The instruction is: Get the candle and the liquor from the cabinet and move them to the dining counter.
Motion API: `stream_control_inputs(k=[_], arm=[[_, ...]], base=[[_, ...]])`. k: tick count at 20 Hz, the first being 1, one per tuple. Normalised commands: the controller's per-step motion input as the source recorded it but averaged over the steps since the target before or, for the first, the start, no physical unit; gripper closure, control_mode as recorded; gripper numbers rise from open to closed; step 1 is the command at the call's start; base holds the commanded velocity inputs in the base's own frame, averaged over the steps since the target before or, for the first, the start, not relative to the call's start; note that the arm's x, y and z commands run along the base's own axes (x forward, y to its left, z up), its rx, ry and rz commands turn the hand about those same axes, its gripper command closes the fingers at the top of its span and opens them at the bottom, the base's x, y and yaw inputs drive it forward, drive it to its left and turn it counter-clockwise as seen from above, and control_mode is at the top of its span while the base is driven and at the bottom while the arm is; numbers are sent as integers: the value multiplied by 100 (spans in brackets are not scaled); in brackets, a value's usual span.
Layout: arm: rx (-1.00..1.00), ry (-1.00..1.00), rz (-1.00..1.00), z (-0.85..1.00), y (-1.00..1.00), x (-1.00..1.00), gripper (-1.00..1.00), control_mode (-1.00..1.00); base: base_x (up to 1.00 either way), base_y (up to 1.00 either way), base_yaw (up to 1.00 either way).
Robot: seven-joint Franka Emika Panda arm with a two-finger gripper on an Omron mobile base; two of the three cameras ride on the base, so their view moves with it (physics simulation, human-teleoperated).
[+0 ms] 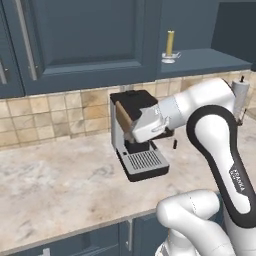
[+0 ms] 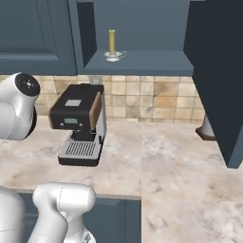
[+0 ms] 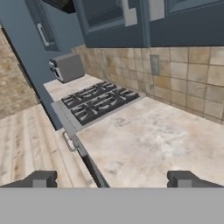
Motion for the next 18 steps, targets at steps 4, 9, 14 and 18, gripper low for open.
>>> stream_control_inputs(k=[4, 9, 14, 18], arm=[[0, 0, 9, -3, -7, 27, -100, -100], [0, -4, 0, 11, -36, 10, -100, -100], [0, -7, -2, 28, -57, 4, -100, -100], [0, -7, -7, 30, -62, 6, -100, -100]], base=[[15, 0, 5], [0, 0, 0], [0, 0, 0], [0, 0, 0]])
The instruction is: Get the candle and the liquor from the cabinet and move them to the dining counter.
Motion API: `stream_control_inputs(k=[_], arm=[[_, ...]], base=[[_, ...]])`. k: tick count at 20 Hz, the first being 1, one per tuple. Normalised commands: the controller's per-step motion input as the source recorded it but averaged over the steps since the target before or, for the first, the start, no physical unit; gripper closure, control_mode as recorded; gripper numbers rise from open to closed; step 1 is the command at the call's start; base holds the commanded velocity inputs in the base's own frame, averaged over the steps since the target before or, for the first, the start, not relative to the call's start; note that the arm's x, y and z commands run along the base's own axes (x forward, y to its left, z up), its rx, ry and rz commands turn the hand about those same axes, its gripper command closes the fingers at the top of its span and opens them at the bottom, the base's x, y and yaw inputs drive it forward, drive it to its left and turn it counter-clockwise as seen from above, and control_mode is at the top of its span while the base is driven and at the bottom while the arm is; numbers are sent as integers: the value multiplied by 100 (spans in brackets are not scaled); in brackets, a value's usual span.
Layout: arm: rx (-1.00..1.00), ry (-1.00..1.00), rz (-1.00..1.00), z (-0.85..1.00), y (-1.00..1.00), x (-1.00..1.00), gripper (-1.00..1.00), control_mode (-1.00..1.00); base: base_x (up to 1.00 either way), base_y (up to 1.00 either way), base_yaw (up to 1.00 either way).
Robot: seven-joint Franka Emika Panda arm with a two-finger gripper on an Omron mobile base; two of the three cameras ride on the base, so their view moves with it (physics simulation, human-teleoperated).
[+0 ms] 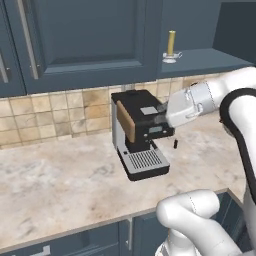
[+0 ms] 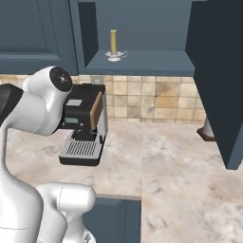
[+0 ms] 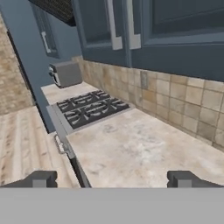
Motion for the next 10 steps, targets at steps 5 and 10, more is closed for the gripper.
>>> stream_control_inputs(k=[5, 10], arm=[[0, -8, -13, 20, -57, 11, -100, -100], [0, -8, -20, 9, -49, 12, -100, -100]], base=[[0, 0, 0], [0, 0, 0]])
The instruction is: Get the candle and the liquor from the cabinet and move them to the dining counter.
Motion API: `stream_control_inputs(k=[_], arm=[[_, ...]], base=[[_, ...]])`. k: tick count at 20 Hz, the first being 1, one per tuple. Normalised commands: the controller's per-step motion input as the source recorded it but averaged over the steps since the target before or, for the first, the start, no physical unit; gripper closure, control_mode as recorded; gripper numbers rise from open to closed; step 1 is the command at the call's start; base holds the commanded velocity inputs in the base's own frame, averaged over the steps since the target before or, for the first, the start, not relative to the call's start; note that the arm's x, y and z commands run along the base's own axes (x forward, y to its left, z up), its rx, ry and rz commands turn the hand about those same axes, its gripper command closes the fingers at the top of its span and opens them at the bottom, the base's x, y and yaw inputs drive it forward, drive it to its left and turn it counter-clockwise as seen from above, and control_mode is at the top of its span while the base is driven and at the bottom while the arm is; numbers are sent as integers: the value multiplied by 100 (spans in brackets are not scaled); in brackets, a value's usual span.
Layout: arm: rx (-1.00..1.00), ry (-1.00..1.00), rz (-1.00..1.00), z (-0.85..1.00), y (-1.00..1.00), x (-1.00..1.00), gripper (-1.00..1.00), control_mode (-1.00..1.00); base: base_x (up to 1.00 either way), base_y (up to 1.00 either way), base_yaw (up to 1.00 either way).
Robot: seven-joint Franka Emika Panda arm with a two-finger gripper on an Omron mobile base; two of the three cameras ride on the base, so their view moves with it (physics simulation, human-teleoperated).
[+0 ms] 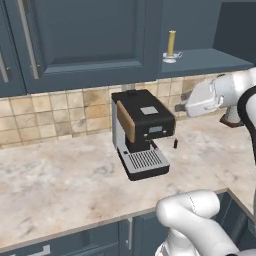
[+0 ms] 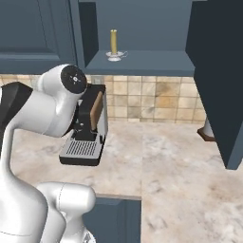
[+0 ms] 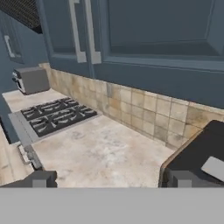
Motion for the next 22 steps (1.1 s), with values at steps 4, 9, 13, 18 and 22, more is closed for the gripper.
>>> stream_control_inputs(k=[4, 9, 13, 18, 22], arm=[[0, -8, -25, 4, -37, 20, -100, -100], [0, -9, -24, 1, -39, 29, -100, -100], [0, -9, -19, 7, -50, 50, -100, -100], [0, -11, -4, 14, -59, 54, -100, -100], [0, -16, 0, 22, -52, 58, -100, -100]], base=[[0, 0, 0], [0, 0, 0], [0, 0, 0], [0, 0, 0], [0, 0, 0]])
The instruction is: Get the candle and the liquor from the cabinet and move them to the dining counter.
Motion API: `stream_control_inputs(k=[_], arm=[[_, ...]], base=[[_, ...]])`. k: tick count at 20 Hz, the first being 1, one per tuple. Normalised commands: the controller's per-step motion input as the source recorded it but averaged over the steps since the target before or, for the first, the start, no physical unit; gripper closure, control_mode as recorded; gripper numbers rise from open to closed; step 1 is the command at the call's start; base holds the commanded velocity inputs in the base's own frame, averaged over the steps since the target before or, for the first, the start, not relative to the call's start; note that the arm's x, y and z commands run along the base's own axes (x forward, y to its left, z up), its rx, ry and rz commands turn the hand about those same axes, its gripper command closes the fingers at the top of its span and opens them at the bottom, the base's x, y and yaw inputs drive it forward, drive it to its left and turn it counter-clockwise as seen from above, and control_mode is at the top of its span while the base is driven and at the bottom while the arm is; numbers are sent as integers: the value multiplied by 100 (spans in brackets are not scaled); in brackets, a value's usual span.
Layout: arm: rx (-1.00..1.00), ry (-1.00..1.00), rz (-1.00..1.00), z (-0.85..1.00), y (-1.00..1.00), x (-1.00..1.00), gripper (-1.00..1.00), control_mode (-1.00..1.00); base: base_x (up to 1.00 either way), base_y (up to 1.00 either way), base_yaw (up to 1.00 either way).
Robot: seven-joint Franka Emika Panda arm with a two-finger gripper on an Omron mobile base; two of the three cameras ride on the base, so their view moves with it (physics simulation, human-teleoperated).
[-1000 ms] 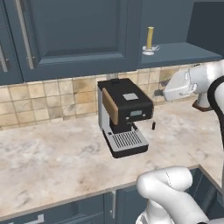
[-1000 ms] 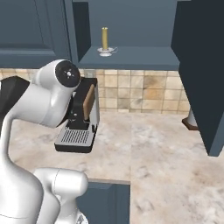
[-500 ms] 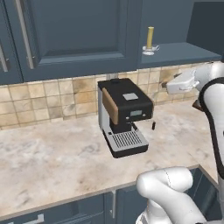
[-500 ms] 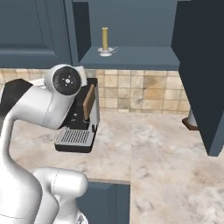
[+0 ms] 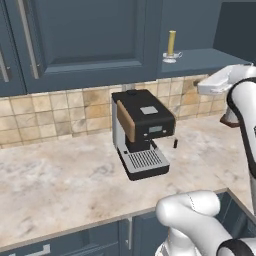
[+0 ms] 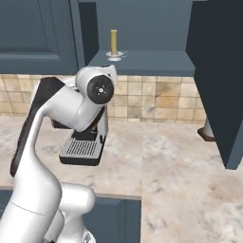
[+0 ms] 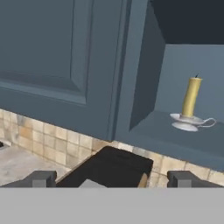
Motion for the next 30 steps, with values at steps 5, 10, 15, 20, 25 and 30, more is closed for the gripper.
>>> stream_control_inputs(k=[5, 10, 15, 20, 25, 30], arm=[[0, -15, 1, 23, -42, 64, -100, -100], [0, -8, 0, 22, -16, 71, -100, -100], [0, -5, 0, 10, -3, 73, -100, -100], [0, -6, 0, 1, -10, 70, -100, -100], [0, -4, 0, 4, -20, 62, -100, -100], [0, 0, 0, 6, -13, 58, -100, -100]], base=[[0, 0, 0], [0, 0, 0], [0, 0, 0], [0, 0, 0], [0, 0, 0], [0, 0, 0]])
